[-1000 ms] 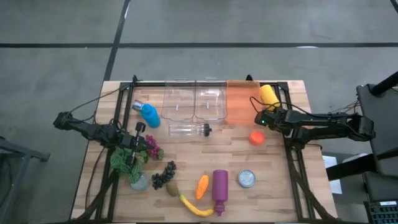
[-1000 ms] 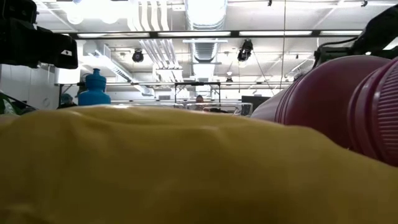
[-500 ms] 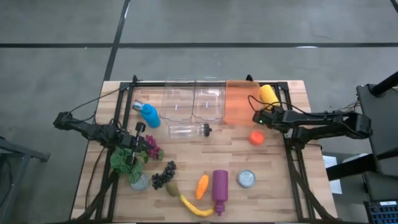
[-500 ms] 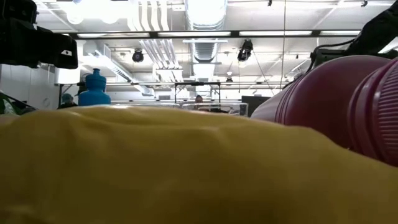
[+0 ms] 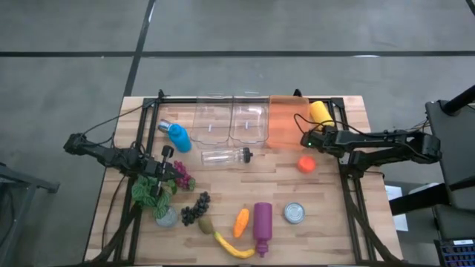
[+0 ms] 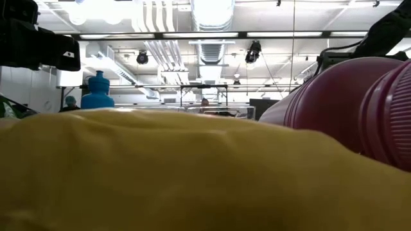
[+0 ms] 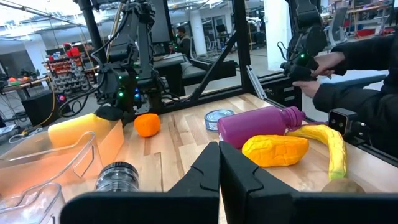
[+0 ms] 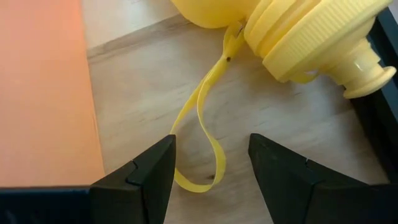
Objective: Pick & Place Food Item
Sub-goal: Put the yellow water bottle into the orange bin
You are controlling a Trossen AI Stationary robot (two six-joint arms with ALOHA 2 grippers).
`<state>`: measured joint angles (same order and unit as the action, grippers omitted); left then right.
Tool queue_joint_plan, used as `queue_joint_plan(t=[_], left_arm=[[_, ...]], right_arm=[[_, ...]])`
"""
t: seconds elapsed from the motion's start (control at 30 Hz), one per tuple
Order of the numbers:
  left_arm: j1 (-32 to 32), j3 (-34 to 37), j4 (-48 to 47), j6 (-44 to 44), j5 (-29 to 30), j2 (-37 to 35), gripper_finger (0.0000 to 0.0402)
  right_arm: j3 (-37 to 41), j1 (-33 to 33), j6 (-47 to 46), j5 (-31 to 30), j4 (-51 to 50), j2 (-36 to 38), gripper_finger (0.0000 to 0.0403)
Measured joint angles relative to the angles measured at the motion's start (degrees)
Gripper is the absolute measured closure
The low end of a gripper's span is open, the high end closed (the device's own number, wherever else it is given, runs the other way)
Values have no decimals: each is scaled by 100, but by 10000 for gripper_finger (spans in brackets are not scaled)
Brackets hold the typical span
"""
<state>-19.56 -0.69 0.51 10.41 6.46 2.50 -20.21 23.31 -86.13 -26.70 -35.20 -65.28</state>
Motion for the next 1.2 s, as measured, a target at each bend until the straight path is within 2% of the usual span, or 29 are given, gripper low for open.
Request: queue_joint_plan(t=[0.13,0.23,0.5,0.63,1.2], left_arm=[[0,0,0,0,1,0,400],[-1,-2,0,0,2,0,400],[1,0,0,0,0,0,400],[0,0,0,0,2,0,400],[1,0,0,0,0,0,400]], right_arm=[[0,0,8,2,2,2,201],[4,0,-5,2,-12,2,220],[11,4,-22,35,-30,2,343],[13,2,-22,9,3,2,387],[11,-4,398,-22,15,2,391]])
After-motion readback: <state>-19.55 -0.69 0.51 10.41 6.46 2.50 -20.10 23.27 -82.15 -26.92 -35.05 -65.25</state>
